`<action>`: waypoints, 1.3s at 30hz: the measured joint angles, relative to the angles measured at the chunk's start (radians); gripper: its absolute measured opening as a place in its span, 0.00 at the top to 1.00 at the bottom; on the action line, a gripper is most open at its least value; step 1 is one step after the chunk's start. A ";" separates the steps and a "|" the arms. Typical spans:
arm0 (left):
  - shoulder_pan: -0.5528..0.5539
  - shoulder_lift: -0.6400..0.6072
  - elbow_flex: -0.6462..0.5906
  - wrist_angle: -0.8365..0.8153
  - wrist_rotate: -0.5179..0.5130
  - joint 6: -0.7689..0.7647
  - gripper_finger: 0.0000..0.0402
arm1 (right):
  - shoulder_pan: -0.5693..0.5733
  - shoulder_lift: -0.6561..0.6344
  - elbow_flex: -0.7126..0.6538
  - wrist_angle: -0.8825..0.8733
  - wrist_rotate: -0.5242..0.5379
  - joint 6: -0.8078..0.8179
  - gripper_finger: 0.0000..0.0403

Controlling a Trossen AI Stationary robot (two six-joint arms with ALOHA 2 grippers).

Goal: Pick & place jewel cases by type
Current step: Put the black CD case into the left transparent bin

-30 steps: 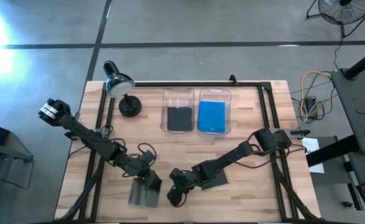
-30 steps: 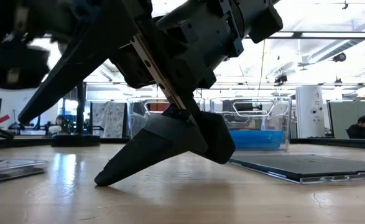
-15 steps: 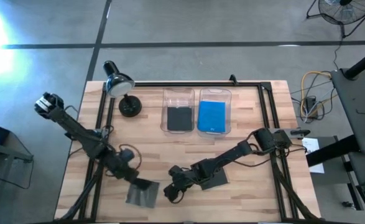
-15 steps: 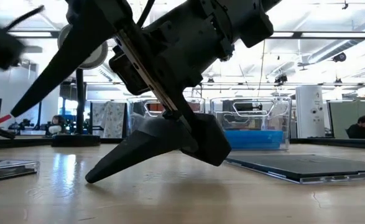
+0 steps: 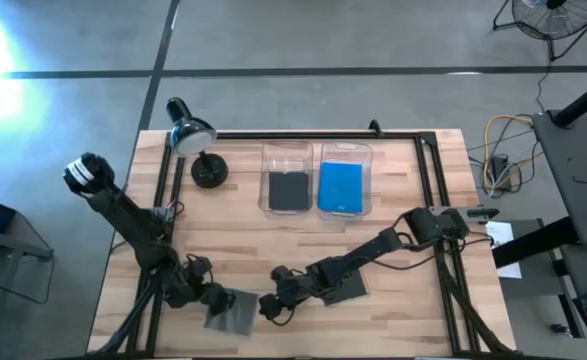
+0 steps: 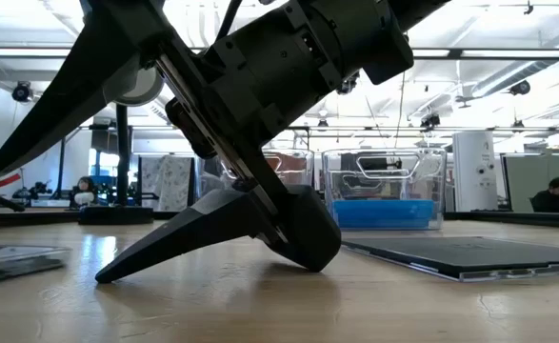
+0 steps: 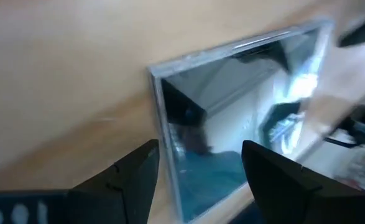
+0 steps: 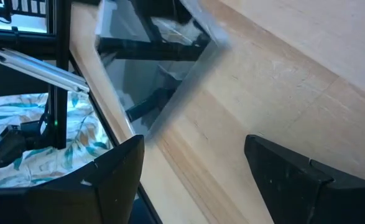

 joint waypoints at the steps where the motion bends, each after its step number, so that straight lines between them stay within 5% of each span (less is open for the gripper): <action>1: 0.001 0.030 0.000 0.049 -0.012 0.001 0.47 | 0.000 0.000 0.000 0.000 -0.001 0.001 0.31; 19: 0.010 0.282 0.083 0.292 -0.187 0.009 0.47 | 0.030 0.000 -0.001 -0.030 -0.128 0.104 0.31; 39: 0.015 0.287 0.086 0.317 -0.207 0.100 0.47 | -0.025 -0.116 0.014 -0.031 -0.224 -0.279 0.31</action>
